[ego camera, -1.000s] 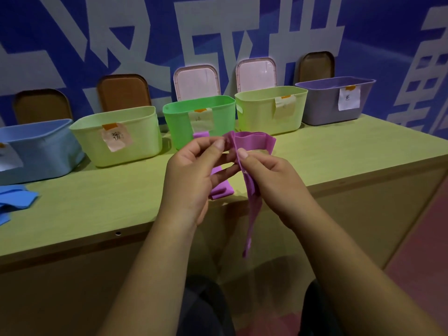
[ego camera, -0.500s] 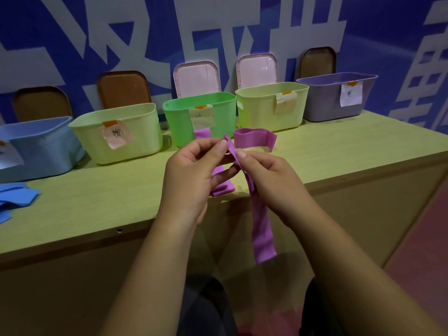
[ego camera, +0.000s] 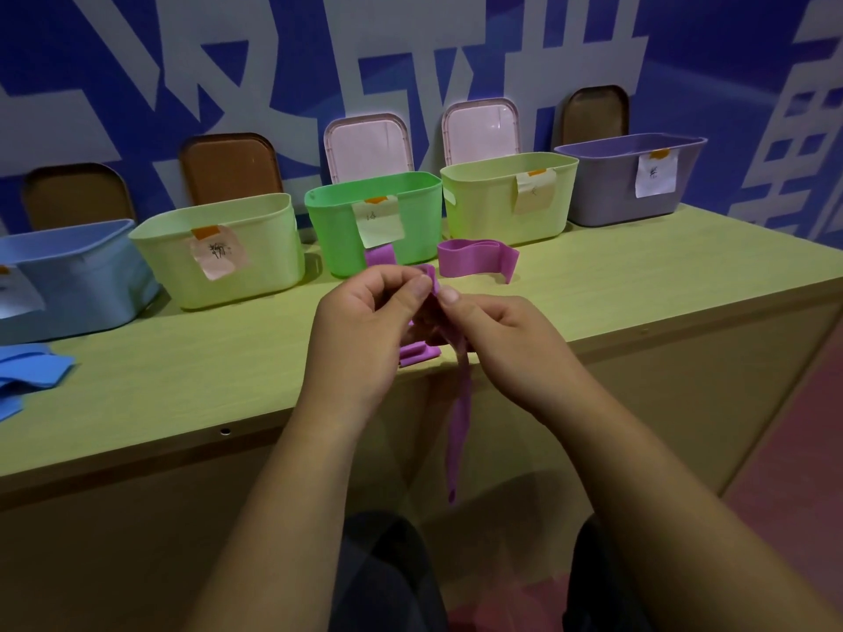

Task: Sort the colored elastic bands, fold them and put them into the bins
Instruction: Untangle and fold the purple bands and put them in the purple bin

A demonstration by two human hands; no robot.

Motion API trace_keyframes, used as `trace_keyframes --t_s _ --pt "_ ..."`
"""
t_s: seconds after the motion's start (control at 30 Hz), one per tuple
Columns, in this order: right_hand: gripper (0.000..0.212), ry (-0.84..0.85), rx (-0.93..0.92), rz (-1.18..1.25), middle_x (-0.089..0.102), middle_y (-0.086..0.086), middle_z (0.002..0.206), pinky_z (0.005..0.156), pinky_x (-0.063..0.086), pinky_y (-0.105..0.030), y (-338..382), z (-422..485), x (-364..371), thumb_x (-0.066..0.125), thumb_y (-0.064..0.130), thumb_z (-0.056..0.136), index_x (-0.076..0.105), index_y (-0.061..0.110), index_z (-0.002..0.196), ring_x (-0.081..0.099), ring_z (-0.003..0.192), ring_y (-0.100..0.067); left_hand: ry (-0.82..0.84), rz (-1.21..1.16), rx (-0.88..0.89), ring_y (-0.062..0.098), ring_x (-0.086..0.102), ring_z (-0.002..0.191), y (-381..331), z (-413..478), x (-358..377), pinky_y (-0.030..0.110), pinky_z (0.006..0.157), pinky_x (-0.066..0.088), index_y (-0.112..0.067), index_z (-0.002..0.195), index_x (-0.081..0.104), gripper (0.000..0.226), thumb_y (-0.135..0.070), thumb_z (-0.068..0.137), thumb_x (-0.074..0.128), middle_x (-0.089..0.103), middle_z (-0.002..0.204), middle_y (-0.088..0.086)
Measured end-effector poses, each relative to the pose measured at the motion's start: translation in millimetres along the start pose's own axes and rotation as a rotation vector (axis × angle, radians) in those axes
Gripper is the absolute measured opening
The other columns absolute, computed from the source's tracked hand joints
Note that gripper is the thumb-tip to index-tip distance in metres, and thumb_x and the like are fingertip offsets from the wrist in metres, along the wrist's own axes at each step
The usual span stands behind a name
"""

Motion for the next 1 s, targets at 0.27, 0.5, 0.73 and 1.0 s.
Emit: trace_keyframes --t_s 0.27,0.5,0.73,1.0 --pt "0.055 -0.017 -0.058 -0.142 0.071 -0.006 0.081 0.079 0.054 -0.049 -11.7 2.7 7.0 0.041 0.043 0.115 0.073 0.009 0.088 0.066 0.083 -0.022 0.045 0.193 0.062 0.003 0.074 0.079 -7.0 -5.0 0.5 0.017 0.068 0.059 -0.028 0.094 0.076 0.017 -0.018 0.105 0.067 0.077 0.085 -0.014" --pt "0.027 -0.142 -0.236 -0.136 0.074 0.013 0.112 0.084 0.058 -0.022 -9.4 2.0 -2.1 0.07 0.032 0.104 0.076 0.023 0.129 0.072 0.1 -0.003 0.038 0.165 0.016 0.009 0.078 0.085 -1.1 -5.7 -2.8 0.027 0.075 0.063 -0.027 0.094 0.08 0.015 -0.021 0.104 0.069 0.08 0.087 -0.008" --pt "0.021 -0.105 -0.178 0.029 0.083 0.008 0.104 0.094 0.064 -0.038 -18.7 0.0 -5.4 0.075 0.016 0.101 0.082 0.018 0.12 0.078 0.1 -0.006 0.13 0.143 -0.032 0.014 0.078 0.082 8.4 -3.7 0.6 0.028 0.075 0.062 -0.017 0.094 0.08 0.018 -0.012 0.105 0.066 0.08 0.086 0.0" --pt "0.019 -0.086 -0.146 -0.227 0.081 0.012 0.092 0.083 0.063 -0.038 -21.1 -1.9 -8.9 0.07 0.018 0.104 0.084 0.022 0.116 0.077 0.085 0.0 0.143 0.555 0.01 0.016 0.073 0.086 11.6 -0.8 -6.7 0.051 0.083 0.06 -0.026 0.091 0.059 0.021 -0.02 0.111 0.056 0.072 0.092 -0.003"
Point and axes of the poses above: each hand's wrist, its own z-axis towards the middle knuckle, its own x-axis out of the palm, y = z × x, the point moved 4 cm from there along z, towards the middle knuckle
